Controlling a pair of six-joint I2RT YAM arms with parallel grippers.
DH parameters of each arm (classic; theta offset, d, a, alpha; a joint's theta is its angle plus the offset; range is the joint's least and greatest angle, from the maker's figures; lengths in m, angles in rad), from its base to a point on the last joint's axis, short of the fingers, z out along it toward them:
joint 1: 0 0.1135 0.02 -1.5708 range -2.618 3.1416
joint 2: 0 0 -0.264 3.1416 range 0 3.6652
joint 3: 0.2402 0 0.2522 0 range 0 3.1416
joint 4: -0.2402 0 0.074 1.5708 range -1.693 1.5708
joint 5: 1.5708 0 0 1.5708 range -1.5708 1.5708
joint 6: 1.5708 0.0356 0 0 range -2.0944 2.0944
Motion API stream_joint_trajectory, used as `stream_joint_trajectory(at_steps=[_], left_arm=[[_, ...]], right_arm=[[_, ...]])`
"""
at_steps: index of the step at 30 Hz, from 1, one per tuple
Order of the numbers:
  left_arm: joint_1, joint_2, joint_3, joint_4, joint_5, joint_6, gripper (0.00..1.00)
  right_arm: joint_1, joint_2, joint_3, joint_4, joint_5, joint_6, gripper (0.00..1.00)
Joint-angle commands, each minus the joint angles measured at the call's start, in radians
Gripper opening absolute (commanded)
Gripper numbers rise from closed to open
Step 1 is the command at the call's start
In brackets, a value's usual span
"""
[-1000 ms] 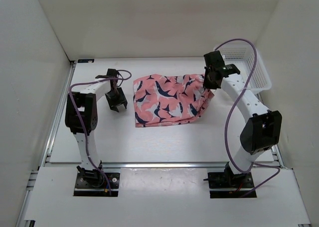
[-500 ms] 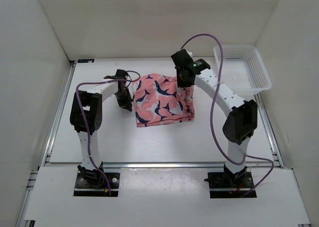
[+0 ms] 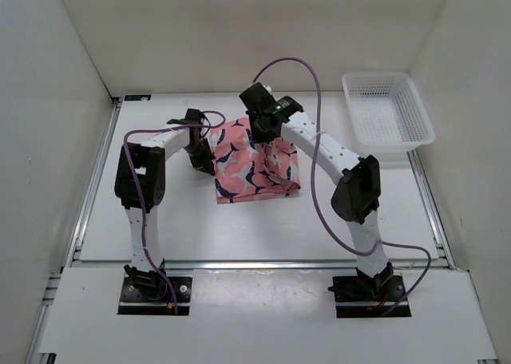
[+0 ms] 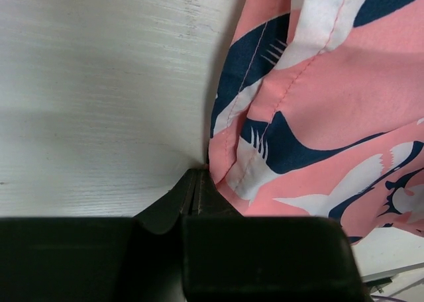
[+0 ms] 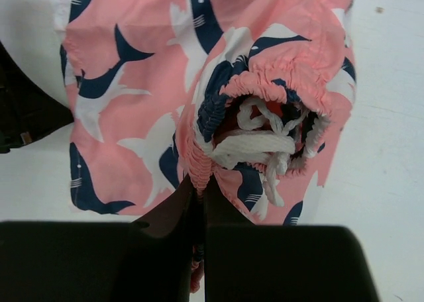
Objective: Fold and stack the shorts
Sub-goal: Fold the shorts
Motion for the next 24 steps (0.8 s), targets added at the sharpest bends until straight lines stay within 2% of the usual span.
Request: stream_joint_trajectory(at_steps=[1, 19, 20, 21, 22, 24], left_arm=[[-0.003, 0.039, 0.007, 0.023, -0.015, 0.007, 0.1], [-0.003, 0.039, 0.007, 0.023, -0.015, 0.007, 0.1], [-0.003, 0.039, 0.007, 0.023, -0.015, 0.007, 0.1], [-0.003, 0.039, 0.007, 0.023, -0.015, 0.007, 0.1], [-0.003, 0.039, 0.007, 0.023, -0.015, 0.007, 0.1], [-0.003, 0.039, 0.007, 0.023, -0.015, 0.007, 0.1]], right_arm=[[0.027, 0.048, 0.088, 0.006, -0.053, 0.013, 0.0], [0.06, 0.192, 0.205, 0.084, -0.223, 0.071, 0.0], [0.06, 0.205, 0.205, 0.084, -0.243, 0.071, 0.05], [0.06, 0.205, 0.205, 0.114, -0.268, 0.071, 0.14], [0.06, 0.191, 0.205, 0.133, -0.289, 0.071, 0.36], [0.06, 0.151, 0.125, 0.217, -0.32, 0.071, 0.54]])
